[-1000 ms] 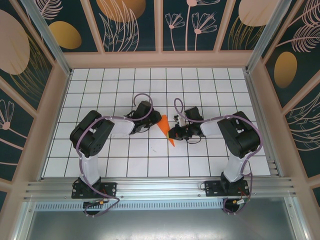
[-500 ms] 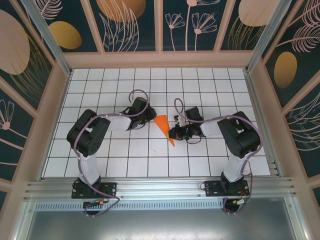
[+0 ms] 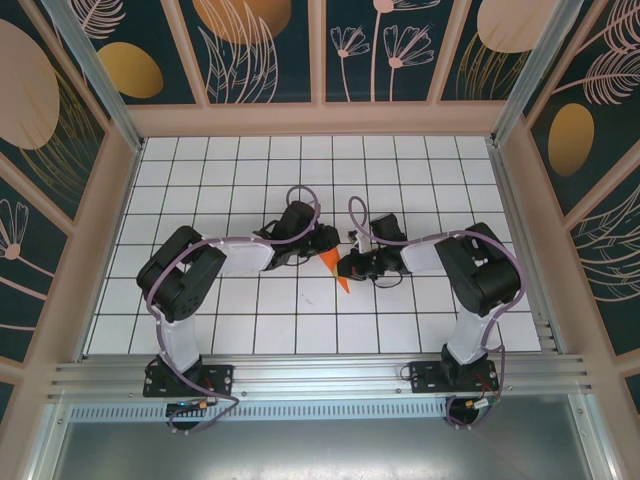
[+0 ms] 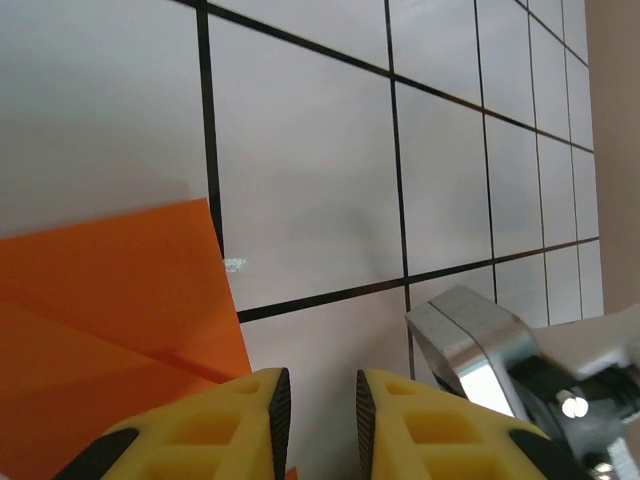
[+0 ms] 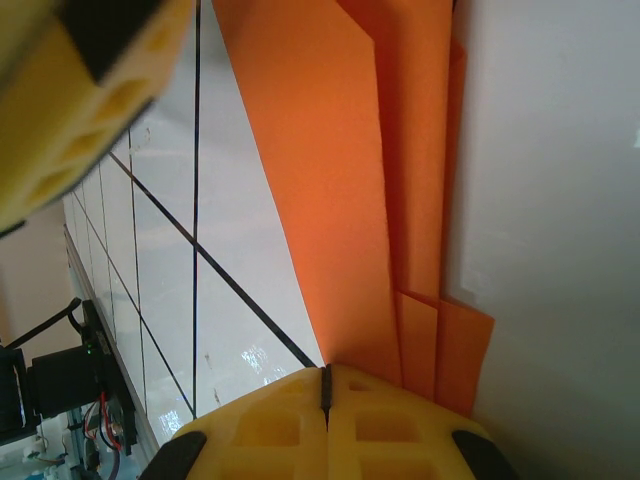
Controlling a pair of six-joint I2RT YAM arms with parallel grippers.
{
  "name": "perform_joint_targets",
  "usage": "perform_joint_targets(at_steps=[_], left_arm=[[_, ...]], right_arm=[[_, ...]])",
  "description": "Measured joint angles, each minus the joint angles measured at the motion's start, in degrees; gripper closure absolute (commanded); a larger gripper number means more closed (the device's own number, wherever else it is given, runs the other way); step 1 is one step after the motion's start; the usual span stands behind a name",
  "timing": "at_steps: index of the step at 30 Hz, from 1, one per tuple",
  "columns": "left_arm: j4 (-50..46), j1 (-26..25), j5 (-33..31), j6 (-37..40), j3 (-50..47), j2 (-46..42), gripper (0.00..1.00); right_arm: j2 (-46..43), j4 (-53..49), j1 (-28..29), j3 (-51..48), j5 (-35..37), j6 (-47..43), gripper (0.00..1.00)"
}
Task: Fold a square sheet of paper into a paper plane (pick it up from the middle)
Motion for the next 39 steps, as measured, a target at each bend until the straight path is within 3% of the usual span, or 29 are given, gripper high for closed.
perform_joint_targets(at_steps=[6,15,29,39], left_arm=[[3.6,0.1,1.9,-2.2,-0.8,4.5,0.73],[5.6,0.2,1.9,-3.5,-0.9,5.1,0.73],[6.6,0.2,2.1,-3.5,-0.9,5.5,0.73],[6.7,0.2,2.1,-3.5,-0.9,5.5,0.73]], right_arm=[[0.0,0.0,0.0,0.0,0.1,0.0,1.00],[-0.2,-0.5,-0.2,0.2,0.1,0.0,1.00],[-4.3,-10.6,0.1,0.7,1.5,-2.7,1.00],[-4.6,-10.3,0.2,-1.0,2.3,-2.8,1.00]])
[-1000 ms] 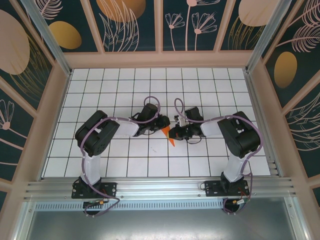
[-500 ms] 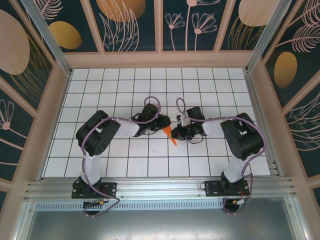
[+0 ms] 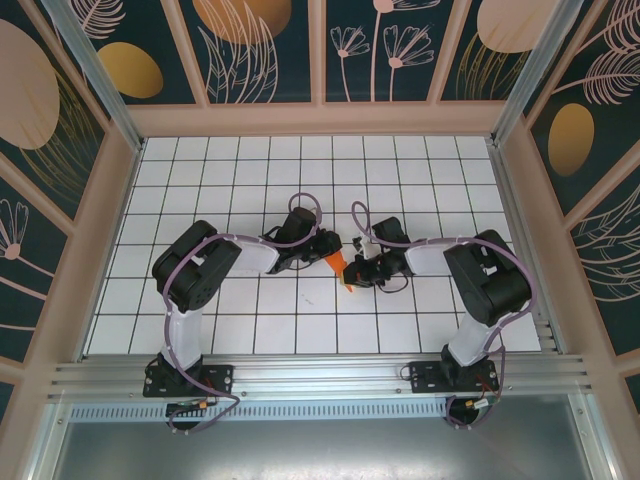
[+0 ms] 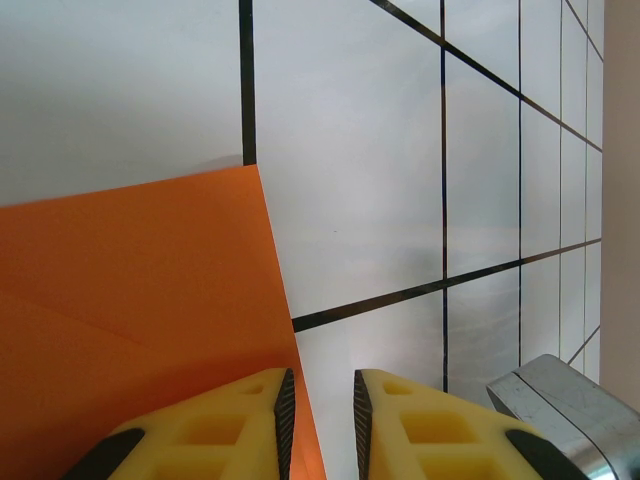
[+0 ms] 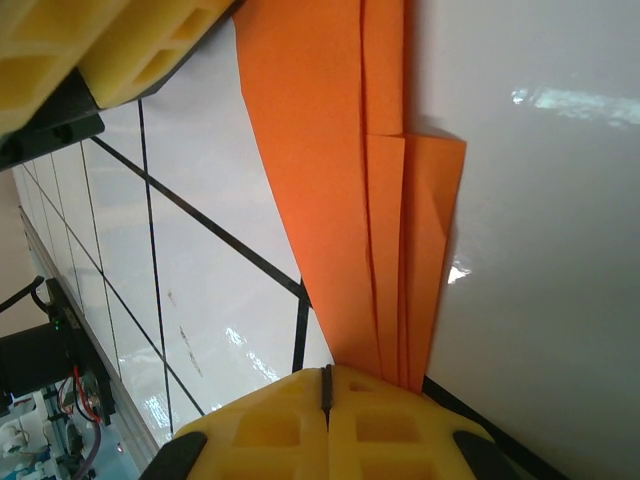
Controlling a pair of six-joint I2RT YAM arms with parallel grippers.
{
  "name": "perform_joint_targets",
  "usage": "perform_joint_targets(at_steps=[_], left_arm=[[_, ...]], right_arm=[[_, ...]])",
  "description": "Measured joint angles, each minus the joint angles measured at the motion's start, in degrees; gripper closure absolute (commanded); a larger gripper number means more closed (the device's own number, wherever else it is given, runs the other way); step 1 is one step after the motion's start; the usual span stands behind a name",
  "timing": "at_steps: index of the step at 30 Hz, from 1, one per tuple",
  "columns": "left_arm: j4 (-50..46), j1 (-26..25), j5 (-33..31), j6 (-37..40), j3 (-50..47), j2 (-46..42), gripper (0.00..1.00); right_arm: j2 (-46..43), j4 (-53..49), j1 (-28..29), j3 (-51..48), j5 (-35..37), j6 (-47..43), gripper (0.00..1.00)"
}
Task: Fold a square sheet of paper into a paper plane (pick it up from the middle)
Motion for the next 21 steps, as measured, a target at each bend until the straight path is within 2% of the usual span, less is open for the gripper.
perform_joint_targets(at_steps=[11,21], left_arm=[[0.0,0.0,0.0,0.0,0.0,0.0,0.73],[0.0,0.0,0.0,0.0,0.0,0.0,0.73]], right_arm=[[-6.7,-3.3,0.1,-1.9,-0.7,0.0,1.00],[-3.6,-2.3,-0.1,-3.7,-1.1,0.0,1.00]])
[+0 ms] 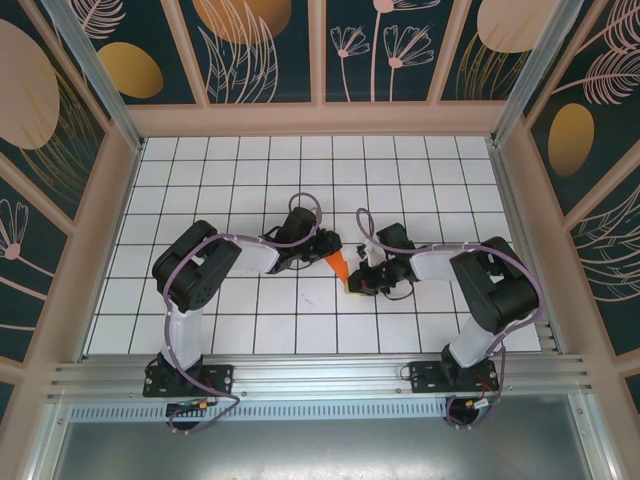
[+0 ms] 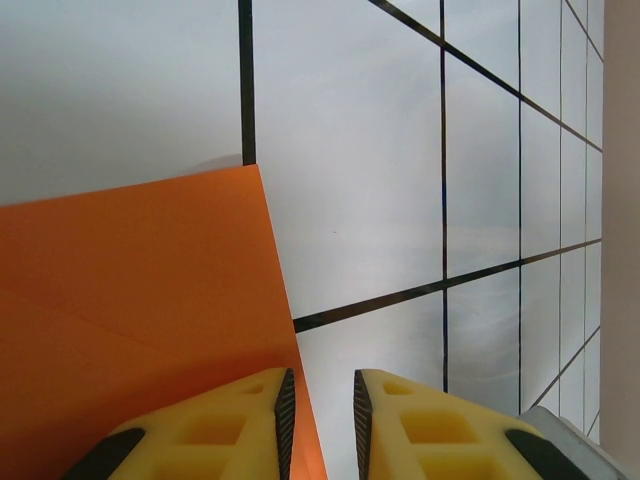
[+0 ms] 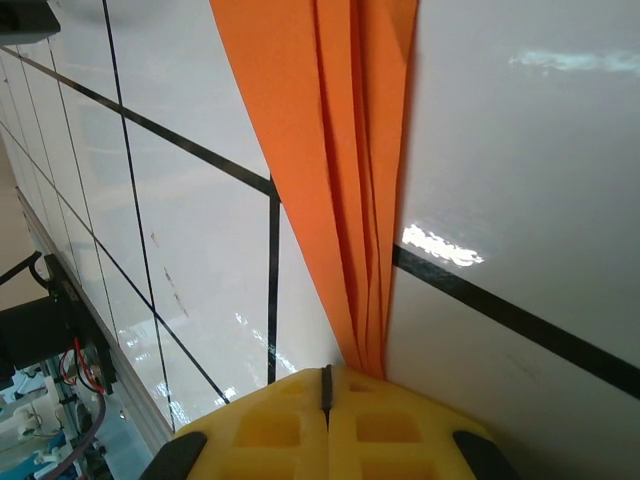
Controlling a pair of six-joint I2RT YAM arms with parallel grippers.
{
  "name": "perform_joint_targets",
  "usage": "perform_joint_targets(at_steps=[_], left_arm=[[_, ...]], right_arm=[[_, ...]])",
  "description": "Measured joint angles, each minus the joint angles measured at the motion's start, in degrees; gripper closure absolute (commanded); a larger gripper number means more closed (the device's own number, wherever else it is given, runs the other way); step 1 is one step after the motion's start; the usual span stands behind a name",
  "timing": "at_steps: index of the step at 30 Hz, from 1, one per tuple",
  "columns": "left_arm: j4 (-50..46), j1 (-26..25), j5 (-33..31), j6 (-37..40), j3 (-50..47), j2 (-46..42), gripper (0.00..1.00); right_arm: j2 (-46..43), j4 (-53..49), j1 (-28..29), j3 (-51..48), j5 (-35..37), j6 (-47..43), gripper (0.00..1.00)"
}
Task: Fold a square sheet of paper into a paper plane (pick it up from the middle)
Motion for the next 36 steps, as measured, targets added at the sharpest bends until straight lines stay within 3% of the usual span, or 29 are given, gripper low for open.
perform_joint_targets(at_steps=[3,7,9,13,18,24,36], left_arm=[[0.0,0.0,0.3,0.0,0.0,-0.2,0.71],[-1.6,0.0,0.4,0.0,-0.8,-2.9,0.64],[-4.0,0.0,-1.2,1.0,-1.4,-7.3,0.53],[-6.7,0.1,-6.8,1.9,-2.0,-18.5,0.50],[-5.6,1.2,-11.4,1.4,-8.3,-27.4,0.48],[-6.0,1.6,-11.4,-1.1,-16.3,-26.3,0.47],[-3.2,1.6,-7.8,-3.0,-16.7,-22.8,0.47]], right_arm=[[-1.7,-1.2,0.1,0.0,1.2,0.0,0.99],[-8.5,-4.4,0.1,0.7,5.6,-0.7,0.88],[-13.2,-4.6,0.0,1.7,9.4,-1.3,0.80],[-16.8,-3.3,-0.7,3.5,13.9,-2.1,0.74],[-9.7,-1.9,-1.3,6.5,14.0,-2.5,0.62],[-3.3,-1.4,-1.3,7.4,12.5,-2.8,0.63],[2.5,-0.5,-0.8,9.8,9.4,-3.5,0.60]])
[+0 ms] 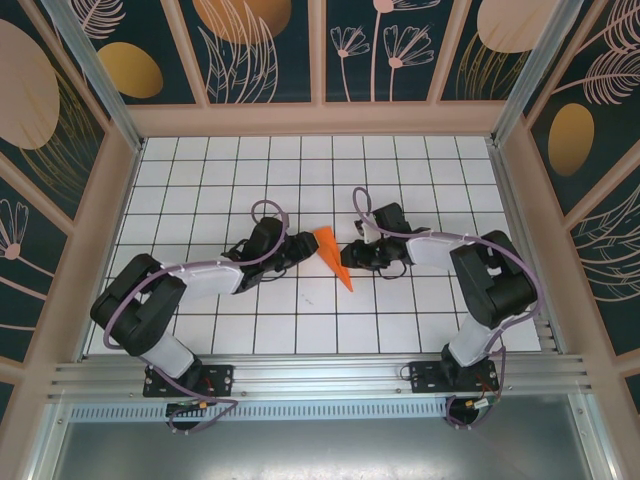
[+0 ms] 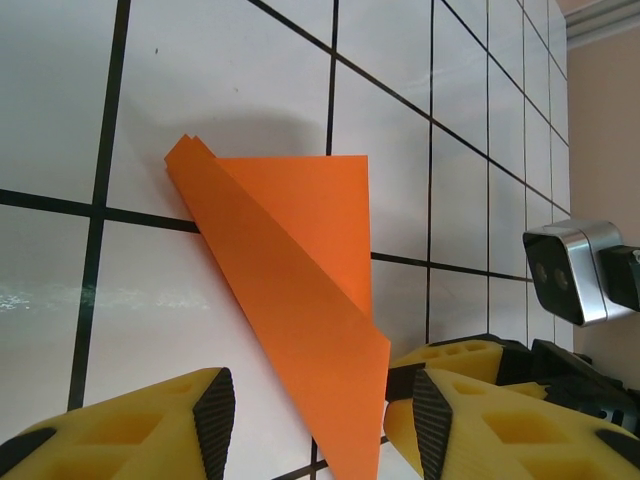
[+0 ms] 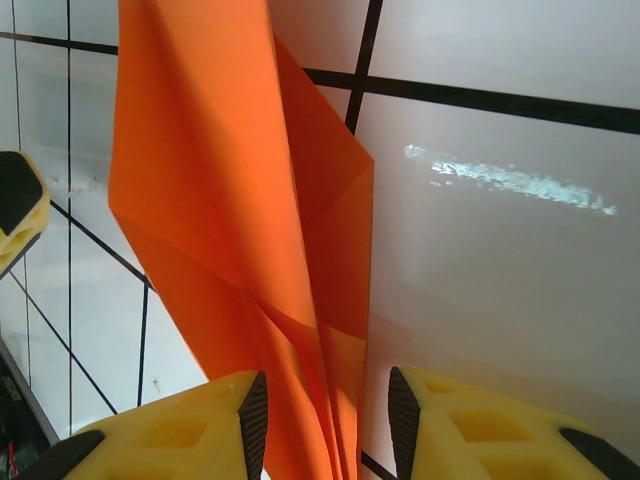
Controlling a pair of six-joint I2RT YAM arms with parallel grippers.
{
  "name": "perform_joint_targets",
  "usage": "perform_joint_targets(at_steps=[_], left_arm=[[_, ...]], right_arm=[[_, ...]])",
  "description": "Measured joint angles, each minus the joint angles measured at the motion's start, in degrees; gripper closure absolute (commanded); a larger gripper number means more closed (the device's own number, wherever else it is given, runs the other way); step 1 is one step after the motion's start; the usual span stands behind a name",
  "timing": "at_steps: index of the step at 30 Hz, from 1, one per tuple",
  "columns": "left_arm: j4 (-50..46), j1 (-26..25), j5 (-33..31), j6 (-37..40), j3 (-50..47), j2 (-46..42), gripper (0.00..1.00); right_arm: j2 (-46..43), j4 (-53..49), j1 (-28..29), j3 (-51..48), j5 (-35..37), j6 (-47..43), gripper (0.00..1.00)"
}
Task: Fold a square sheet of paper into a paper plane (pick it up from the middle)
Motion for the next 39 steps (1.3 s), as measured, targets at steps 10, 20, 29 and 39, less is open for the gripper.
perform_joint_targets(at_steps=[10,20,29,39], left_arm=[[0.7,0.0,0.4,0.0,0.2,1.0,0.46],[0.8,0.0,-3.0,-1.1,-1.2,-0.7,0.46],[1.9,0.0,-8.2,-3.0,-4.6,-6.0,0.45],[5.1,0.0,-3.8,-3.2,-1.8,1.2,0.52]], right_arm=[[0.8,-0.1,2.5,0.9,0.0,-1.4,0.79],[1.1,-4.7,11.6,7.6,13.8,-2.0,0.97],[-0.6,-14.1,15.3,11.8,31.1,0.9,0.95],[0.6,-17.1,15.3,13.7,33.5,3.5,0.83]])
